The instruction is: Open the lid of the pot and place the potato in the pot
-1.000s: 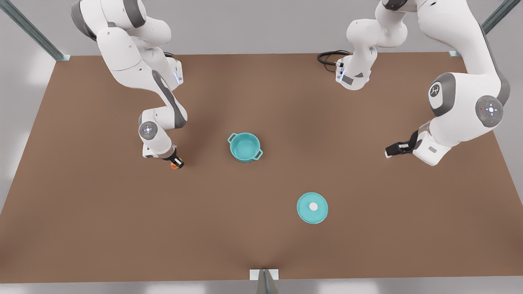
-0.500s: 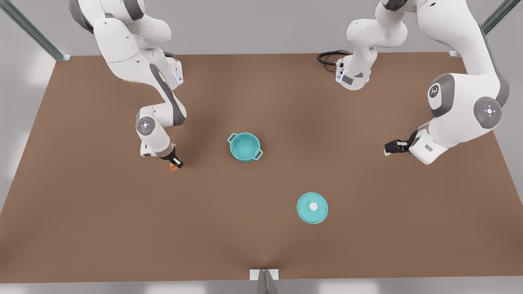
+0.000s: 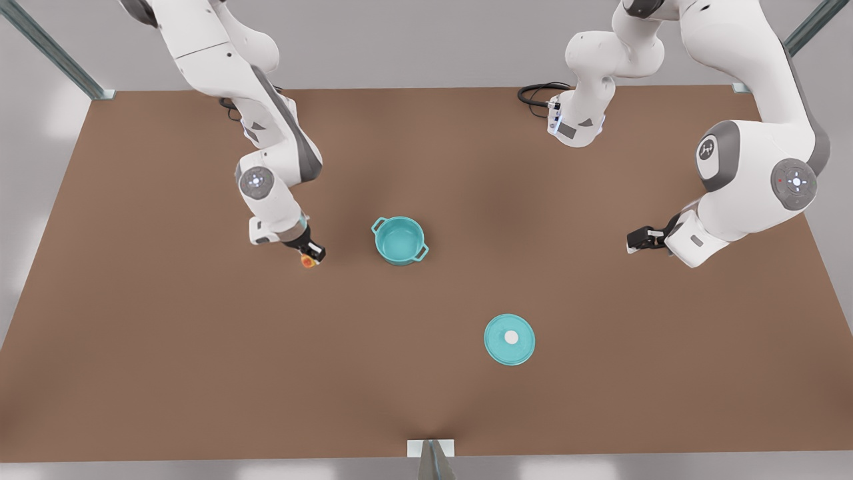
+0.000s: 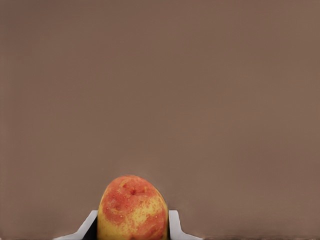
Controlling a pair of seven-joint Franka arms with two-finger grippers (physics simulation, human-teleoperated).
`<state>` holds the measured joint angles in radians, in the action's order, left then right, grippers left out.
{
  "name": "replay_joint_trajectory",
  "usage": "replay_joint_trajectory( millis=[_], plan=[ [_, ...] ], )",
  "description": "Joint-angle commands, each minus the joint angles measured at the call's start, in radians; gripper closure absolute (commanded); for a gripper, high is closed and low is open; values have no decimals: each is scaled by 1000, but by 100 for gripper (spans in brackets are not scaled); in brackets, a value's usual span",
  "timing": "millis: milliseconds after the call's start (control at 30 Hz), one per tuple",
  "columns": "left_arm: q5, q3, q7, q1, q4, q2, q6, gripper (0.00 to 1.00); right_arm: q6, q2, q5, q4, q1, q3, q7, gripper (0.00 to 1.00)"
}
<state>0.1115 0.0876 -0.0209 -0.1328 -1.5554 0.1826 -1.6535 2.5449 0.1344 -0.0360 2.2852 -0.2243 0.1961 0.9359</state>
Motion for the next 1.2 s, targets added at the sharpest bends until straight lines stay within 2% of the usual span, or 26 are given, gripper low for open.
replay_joint_trajectory(
  millis=[0,100,467,633,800,833,867,967,1000,1033,1100,1167],
  plan=[
    [-15,0,-39,1,0,0,-5,0,-117,2,2,-23,-1,29,196,48],
    [-16,0,-37,-1,0,3,-5,0,-153,7,2,-69,-3,95,291,48],
    [-15,-2,-36,-2,1,3,-3,0,-272,228,5,-366,-201,98,532,48],
    [-13,-2,-34,-2,0,6,-2,0,-258,329,13,-403,-251,97,557,48],
    [-15,-2,-36,-2,1,9,1,0,-195,349,28,-374,-251,95,558,47],
    [-15,-2,-36,-2,2,9,1,0,-195,352,28,-374,-251,95,558,42],
    [-15,-2,-36,-2,2,9,1,0,-195,350,33,-375,-251,95,555,0],
    [-15,-2,-36,-2,2,11,0,0,-210,329,42,-378,-250,92,554,0],
    [-15,-2,-36,-2,2,11,1,0,-255,289,44,-388,-242,74,547,0],
    [-15,-2,-36,-2,2,11,1,0,-397,214,61,-427,-214,8,505,0],
    [-15,-2,-36,-2,2,11,1,0,-868,206,62,-745,29,-1,95,0],
    [-15,-2,-36,-2,0,11,1,0,-950,214,146,-810,269,-3,-380,0]
  ],
)
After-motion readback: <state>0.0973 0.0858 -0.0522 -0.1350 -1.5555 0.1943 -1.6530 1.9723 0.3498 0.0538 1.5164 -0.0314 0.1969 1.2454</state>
